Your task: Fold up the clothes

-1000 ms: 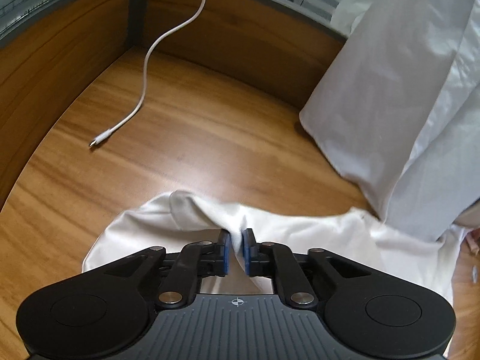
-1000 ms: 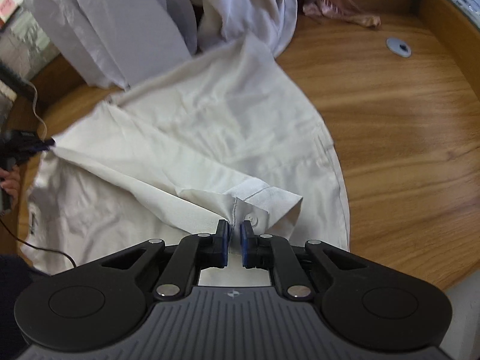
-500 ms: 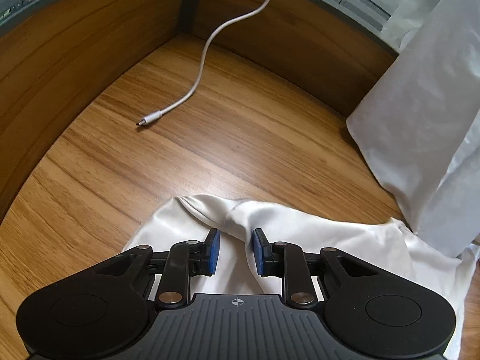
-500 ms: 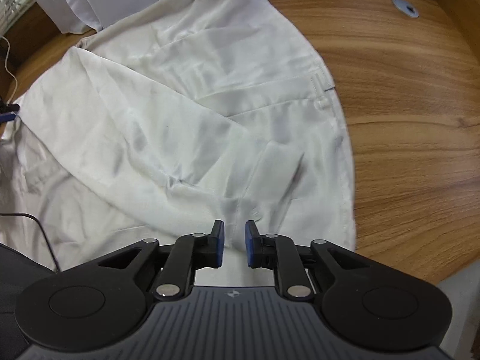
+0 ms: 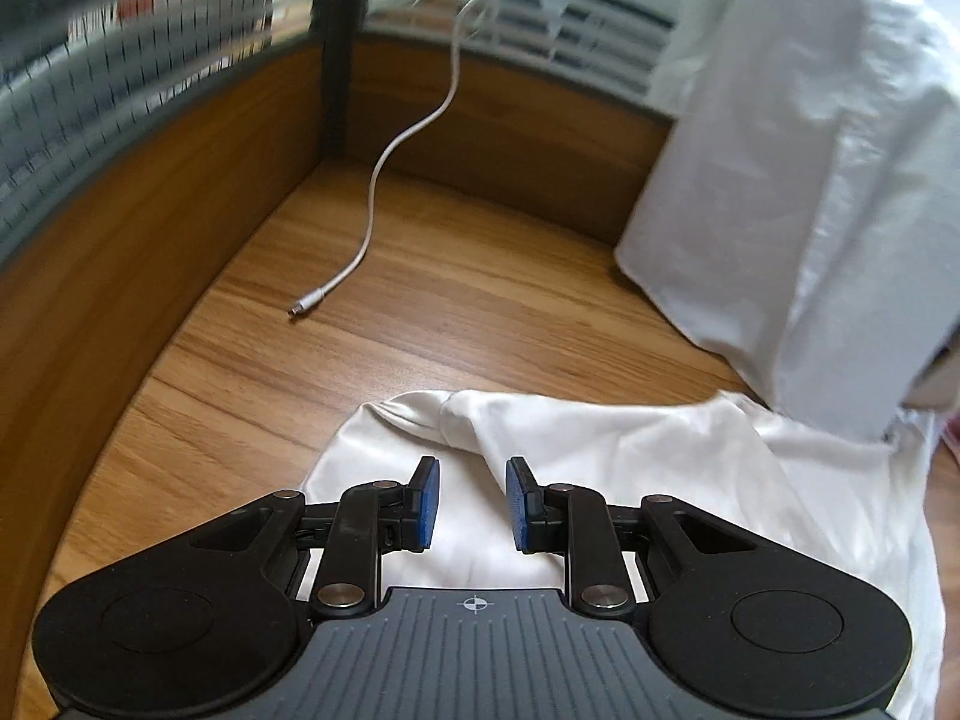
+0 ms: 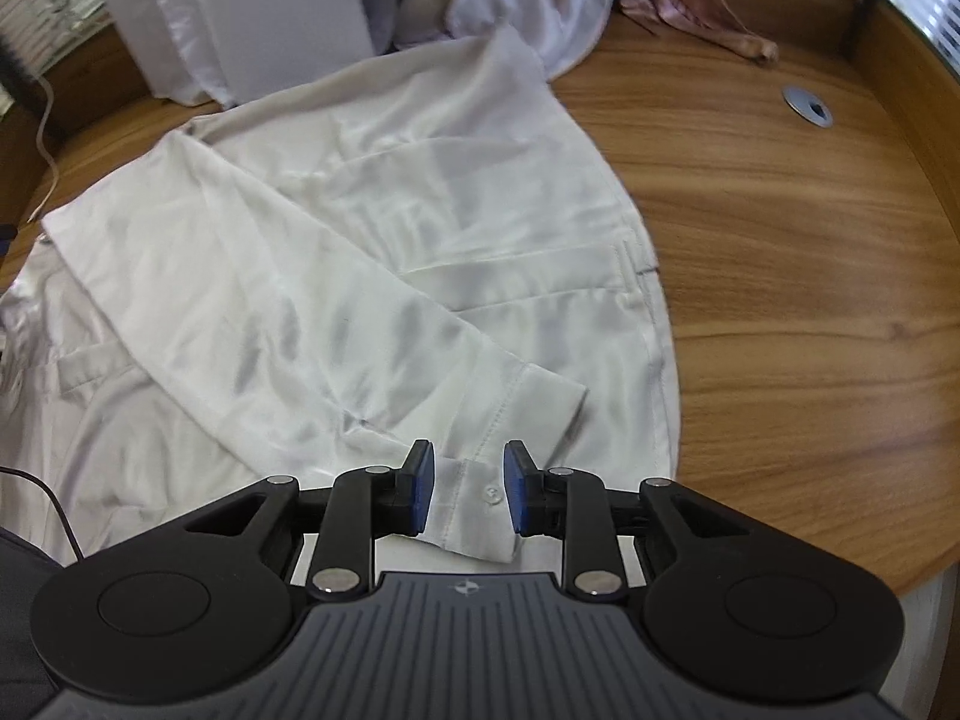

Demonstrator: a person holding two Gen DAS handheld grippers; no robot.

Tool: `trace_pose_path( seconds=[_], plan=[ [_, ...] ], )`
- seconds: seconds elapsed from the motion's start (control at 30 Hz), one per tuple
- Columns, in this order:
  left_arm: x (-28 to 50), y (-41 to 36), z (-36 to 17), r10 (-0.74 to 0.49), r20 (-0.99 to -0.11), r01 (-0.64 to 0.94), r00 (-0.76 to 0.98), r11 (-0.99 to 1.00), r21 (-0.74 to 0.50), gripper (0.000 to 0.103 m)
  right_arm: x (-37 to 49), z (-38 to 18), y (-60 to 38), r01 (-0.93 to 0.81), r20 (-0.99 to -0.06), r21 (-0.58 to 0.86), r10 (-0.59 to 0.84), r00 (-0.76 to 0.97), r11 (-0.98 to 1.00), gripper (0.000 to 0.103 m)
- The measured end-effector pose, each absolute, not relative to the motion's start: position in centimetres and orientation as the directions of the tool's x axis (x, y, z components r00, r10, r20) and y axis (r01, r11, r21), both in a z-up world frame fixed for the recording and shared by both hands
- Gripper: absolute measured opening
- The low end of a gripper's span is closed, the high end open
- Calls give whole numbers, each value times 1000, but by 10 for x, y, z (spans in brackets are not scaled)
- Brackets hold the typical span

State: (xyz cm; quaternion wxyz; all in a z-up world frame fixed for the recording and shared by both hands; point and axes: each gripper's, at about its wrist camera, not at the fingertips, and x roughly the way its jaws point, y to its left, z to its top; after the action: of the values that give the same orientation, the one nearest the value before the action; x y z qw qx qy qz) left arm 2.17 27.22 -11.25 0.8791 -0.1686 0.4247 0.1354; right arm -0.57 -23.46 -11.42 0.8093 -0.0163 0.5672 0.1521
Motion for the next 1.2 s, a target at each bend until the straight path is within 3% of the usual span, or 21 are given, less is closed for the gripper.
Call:
trace_pose_path(
  seconds=[0.43, 0.77, 1.13, 1.2],
  plan=[
    [-95, 244, -70, 143, -745, -362, 652, 922, -140, 29, -41, -94, -193, -541, -836, 188, 423, 350, 819, 32],
    [-171, 265, -85, 108, -766, -297, 633, 948, -111, 31, -99, -82, -149, -595, -775, 219, 508, 376, 774, 37],
    [-179, 286, -131, -94, -772, 98, 629, 994, -41, 33, -197, -99, -97, -406, -762, 215, 413, 499, 888, 37],
    [-168, 283, -140, -119, -765, 166, 633, 986, -15, 38, -216, -103, -91, -363, -750, 248, 416, 515, 898, 37]
  ],
)
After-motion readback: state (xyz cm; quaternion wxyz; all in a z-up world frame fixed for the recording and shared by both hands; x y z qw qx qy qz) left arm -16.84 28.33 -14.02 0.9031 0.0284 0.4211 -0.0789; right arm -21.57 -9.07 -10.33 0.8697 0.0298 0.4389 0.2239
